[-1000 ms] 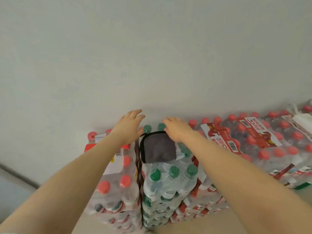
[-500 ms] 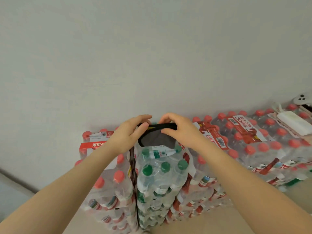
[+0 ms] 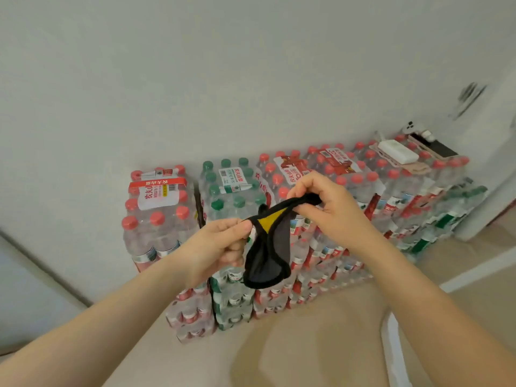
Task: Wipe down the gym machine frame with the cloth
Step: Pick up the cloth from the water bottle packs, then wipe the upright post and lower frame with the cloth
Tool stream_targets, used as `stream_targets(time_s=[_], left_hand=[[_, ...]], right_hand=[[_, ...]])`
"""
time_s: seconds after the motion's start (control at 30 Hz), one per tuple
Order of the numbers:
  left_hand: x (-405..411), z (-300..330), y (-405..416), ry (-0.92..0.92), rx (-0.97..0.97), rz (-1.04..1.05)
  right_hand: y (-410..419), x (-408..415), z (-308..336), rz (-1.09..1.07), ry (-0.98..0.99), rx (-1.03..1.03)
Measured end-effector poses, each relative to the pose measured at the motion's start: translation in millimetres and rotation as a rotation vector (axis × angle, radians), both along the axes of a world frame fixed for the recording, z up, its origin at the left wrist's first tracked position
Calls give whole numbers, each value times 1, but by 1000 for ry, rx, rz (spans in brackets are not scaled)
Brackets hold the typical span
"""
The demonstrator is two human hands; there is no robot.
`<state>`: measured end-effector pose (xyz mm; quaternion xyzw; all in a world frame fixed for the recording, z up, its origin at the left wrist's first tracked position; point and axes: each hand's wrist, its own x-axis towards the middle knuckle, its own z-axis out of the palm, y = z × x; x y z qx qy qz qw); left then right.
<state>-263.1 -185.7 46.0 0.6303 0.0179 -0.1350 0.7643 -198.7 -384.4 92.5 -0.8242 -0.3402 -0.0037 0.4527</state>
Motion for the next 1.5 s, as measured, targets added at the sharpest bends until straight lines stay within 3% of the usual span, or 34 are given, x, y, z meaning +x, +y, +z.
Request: stream_targets(time_s=[0.1, 0.23, 0.37, 0.47, 0.57, 0.67, 0.77, 1.0, 1.07, 1.13, 1.2, 1.27, 1.37, 1.5], left_hand=[[-32, -21, -1, -42, 17, -9], [-67, -30, -25, -121, 124, -197], [-128, -40, -67, -75, 140, -543], [-170, -69, -86, 8, 176, -531], [-208, -77, -97, 375, -112, -458], [-243, -64, -114, 587, -421, -603], [-273, -60, -141, 687, -491, -751], [-352, -56, -218, 598, -290, -998], [-378, -61, -243, 492, -169, -1062], [-405, -64, -270, 456, -96, -1050], [-437, -61, -300, 431, -61, -1046], [-470, -52, -328, 389, -56, -1052], [-514, -38, -368, 335, -102, -1070], [-547, -31, -412, 293, -108, -980]], right_hand=[[-17, -44, 13, 0, 159, 105], [-23, -105, 22, -63, 119, 31], [-27, -163, 26, -310, 52, 56], [-47, -212, 28, -571, 26, 96], [-78, -270, 22, -932, 37, 103], [-98, -347, 8, -1236, -34, -26], [-92, -426, -18, -1142, -168, -318], [-97, -561, -79, -752, 92, -791], [-117, -597, -78, -741, 156, -540], [-147, -636, -74, -1059, 98, -218], [-187, -672, -80, -1449, 18, -20], [-224, -699, -86, -1564, 250, 288], [-274, -730, -96, -1330, 559, 789], [-318, -756, -96, -977, 619, 1096]])
